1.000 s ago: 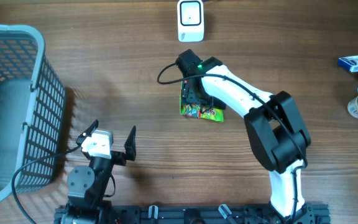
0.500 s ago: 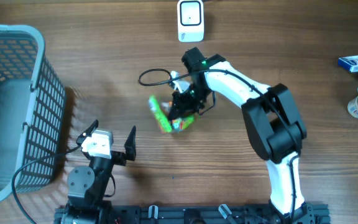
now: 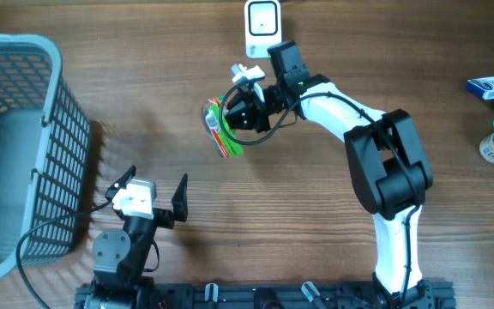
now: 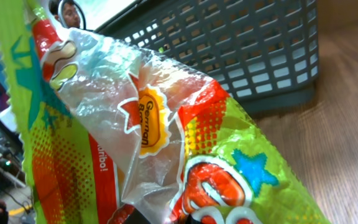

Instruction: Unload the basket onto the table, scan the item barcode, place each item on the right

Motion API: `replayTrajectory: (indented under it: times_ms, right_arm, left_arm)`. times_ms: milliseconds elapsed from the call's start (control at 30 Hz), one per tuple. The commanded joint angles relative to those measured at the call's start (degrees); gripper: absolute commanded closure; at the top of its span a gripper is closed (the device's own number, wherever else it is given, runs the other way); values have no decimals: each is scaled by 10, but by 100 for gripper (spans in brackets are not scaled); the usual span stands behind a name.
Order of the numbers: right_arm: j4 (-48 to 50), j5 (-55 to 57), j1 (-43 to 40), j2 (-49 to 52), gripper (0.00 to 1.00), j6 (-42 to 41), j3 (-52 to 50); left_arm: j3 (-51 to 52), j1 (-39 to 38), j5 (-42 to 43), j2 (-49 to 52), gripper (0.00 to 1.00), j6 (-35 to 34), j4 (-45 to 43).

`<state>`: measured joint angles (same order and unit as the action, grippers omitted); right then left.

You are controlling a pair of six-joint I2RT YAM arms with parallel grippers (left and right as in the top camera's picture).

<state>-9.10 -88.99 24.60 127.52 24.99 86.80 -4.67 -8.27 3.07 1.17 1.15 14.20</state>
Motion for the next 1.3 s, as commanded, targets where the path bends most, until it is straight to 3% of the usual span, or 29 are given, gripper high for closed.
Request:
replayTrajectory:
  times_ms: [0,167,300,333,367,467,567,600,633,667,800,833,867,900,933,967,1167,1267]
  right_arm:
    - [22,-40,1,2,96,-101,9]
    - [23,-40,1,2,96,-118,9]
    - [26,-34,-1,2,96,-300,9]
    - [11,36,-4,2,96,-428,9]
    - [-37,152,-9,2,96,-481,9]
    - [-212,519,-10,-12,96,-486,9]
    - [-329,683,-9,-51,95,-469,9]
    - [-356,748,-9,-67,63,-476,9]
    - [-381,798,-9,-86,21,-477,12]
    - [-404,828,-9,-107,0,-477,24]
    - [-433,835,6,-221,0,-456,64]
    - [-426,834,12,-225,4,-416,60]
    - [-412,835,16,-216,39,-397,49]
    - [-406,829,20,-203,66,-438,33]
    - [-403,821,25,-192,87,-466,23]
    - [-384,810,39,-159,95,-490,16]
    - [-299,796,81,-66,96,-531,16]
    - [-282,853,80,-25,95,-538,16]
  left_arm:
    - [3,-3,-1,-2,0,-5,0]
    - [3,-3,-1,-2,0,-5,0]
    - [3,-3,-1,-2,0,-5,0]
    - [3,-3,-1,-2,0,-5,0]
    - [3,-3,-1,-2,0,-5,0]
    - [3,-3,-1,-2,0,-5,0]
    - [3,-3,-1,-2,0,-5,0]
    - [3,-3,-1,-2,0,-5,0]
    - [3,-3,-1,-2,0,-5,0]
    - [3,-3,-1,-2,0,-5,0]
    - [3,-3,-1,-2,0,-5,0]
    - [3,-3,-1,-2,0,-5,0]
    - [3,-3,-1,-2,0,-5,0]
    - [3,-3,-1,-2,0,-5,0]
    - [3,-3,-1,-2,0,-5,0]
    - [3,-3,-1,-2,0,-5,0]
    - [3,-3,-1,-2,0,-5,0]
    - [3,-3,-1,-2,0,-5,0]
